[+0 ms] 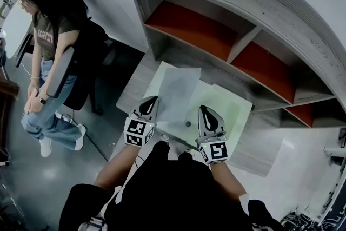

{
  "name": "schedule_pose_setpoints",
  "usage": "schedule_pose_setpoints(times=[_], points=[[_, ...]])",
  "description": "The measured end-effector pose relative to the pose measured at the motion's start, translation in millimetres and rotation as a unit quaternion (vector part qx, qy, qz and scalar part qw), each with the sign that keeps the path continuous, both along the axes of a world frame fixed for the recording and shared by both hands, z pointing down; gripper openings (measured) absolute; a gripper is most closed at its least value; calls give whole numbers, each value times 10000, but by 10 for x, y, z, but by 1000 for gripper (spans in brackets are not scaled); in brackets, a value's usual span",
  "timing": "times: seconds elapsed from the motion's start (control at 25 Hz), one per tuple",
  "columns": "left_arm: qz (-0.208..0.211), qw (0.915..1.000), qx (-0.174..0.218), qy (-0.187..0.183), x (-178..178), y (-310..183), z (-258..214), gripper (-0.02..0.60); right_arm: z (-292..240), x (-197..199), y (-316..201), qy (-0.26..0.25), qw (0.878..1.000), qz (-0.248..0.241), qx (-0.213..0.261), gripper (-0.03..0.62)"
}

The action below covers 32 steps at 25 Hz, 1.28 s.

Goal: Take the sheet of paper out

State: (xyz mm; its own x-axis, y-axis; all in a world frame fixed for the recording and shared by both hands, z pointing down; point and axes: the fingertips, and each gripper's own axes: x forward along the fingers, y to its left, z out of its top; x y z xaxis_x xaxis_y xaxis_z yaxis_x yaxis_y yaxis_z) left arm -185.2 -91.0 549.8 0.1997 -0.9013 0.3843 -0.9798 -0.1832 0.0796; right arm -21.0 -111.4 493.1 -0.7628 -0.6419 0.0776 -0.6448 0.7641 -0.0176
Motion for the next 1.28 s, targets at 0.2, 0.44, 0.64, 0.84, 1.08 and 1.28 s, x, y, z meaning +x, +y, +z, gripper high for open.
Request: schedule_pose_setpoints(times=[0.2, 0.44, 0.64, 0.84, 1.08, 1.28], points=[[43, 9984, 558, -102, 64, 28, -356, 6, -159, 7, -49, -43, 9998, -5, 189, 23], [60, 9944, 1052, -112, 160, -3, -782, 6, -436, 75, -118, -90, 9986, 34, 527, 23], [125, 9912, 1315, -53, 231, -40, -1037, 6, -581, 199, -194, 5, 9967, 168, 796, 23], [160, 9881, 1526, 63, 275, -38, -1276, 6, -802, 325, -286, -85, 9943, 346, 1002, 24], [91, 9834, 1793, 278, 251, -51, -1536, 6, -1116, 396, -350, -273, 9911, 505, 1205, 23], [-51, 9794, 1922, 615, 200, -111, -1691, 6, -1395, 365, -308, -539, 9878, 425, 1396, 23]])
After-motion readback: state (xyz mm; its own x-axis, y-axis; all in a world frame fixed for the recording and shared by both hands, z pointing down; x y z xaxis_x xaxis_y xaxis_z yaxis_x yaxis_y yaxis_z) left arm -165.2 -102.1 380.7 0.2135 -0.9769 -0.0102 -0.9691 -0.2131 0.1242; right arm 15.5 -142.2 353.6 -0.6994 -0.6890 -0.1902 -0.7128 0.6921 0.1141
